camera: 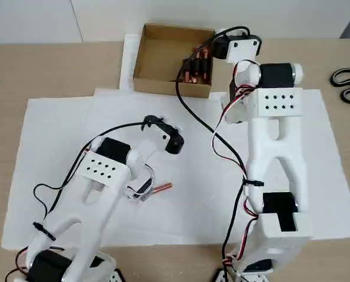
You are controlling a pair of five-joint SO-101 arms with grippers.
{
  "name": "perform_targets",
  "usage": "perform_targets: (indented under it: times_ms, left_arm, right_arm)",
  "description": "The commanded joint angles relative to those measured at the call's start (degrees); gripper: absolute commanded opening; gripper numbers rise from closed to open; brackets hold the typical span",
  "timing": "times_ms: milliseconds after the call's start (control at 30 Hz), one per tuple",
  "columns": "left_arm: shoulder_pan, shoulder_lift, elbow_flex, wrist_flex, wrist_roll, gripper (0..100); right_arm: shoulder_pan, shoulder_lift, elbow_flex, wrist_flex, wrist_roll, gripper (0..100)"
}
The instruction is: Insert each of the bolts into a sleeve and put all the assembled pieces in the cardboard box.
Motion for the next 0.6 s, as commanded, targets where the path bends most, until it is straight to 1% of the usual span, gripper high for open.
perform_targets:
  times_ms: [0, 267, 567]
  left_arm:
    - [0.3, 0.1, 1.1, -3.4, -0.7, 13]
    - [0.3, 0.1, 8.2, -12.1, -0.7, 13]
    - [0.3, 0.2, 12.5, -18.3, -0.7, 13]
  right_arm:
    - [0.4, -3.7, 0.0, 0.5, -0.4, 0.4]
    - [0.5, -3.7, 0.0, 0.4, -0.4, 0.4]
    - [0.5, -3.7, 0.0, 0.4, -0.4, 0.4]
